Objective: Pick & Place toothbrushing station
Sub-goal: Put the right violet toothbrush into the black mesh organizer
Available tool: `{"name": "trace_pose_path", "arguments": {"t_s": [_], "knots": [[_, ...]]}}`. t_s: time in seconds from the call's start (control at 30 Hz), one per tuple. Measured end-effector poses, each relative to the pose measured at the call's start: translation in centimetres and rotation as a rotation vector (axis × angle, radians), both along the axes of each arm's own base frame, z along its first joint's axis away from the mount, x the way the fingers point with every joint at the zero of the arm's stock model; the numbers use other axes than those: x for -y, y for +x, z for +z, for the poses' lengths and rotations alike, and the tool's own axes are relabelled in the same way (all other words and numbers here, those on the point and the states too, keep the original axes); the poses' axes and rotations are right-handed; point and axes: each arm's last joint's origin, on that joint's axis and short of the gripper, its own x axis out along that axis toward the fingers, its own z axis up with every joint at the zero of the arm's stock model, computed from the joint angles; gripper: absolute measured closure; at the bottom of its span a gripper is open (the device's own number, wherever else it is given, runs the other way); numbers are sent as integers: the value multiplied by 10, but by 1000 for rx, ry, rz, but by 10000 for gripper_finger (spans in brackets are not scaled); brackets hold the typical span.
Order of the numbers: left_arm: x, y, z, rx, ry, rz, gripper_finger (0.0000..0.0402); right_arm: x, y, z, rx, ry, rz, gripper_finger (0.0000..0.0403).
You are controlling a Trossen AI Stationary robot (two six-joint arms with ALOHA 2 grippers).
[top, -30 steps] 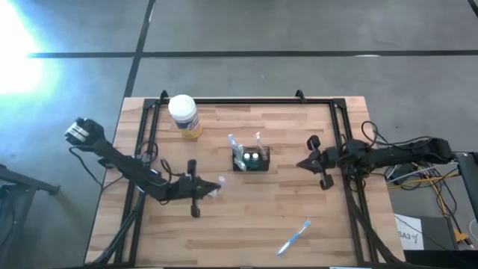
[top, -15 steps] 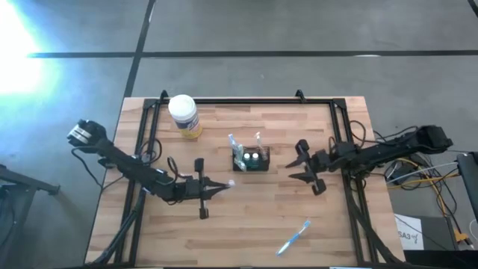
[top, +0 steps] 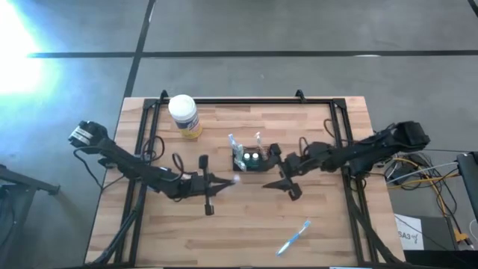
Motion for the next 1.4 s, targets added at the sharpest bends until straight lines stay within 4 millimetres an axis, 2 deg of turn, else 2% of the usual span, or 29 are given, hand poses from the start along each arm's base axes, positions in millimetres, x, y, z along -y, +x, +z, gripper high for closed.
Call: {"name": "trace_pose_path", "arguments": {"t_s": [0.2,0.37,0.83,1.07,1.23,1.4], "knots": [[-1,1,-3,-25,6,3,401,-4,33,2,-18,24,2,154],[-1,1,-6,-47,-2,0,401,-7,53,5,-13,25,2,164],[-5,3,-8,-61,-27,15,401,-7,60,6,-16,42,3,220],[-9,4,-9,-65,-41,27,401,-9,71,1,-34,44,1,241],[-9,4,-11,-73,-39,24,401,-9,72,2,-32,23,-4,284],[-8,4,-11,-74,-44,17,401,-8,72,3,-30,-2,-11,358]]}}
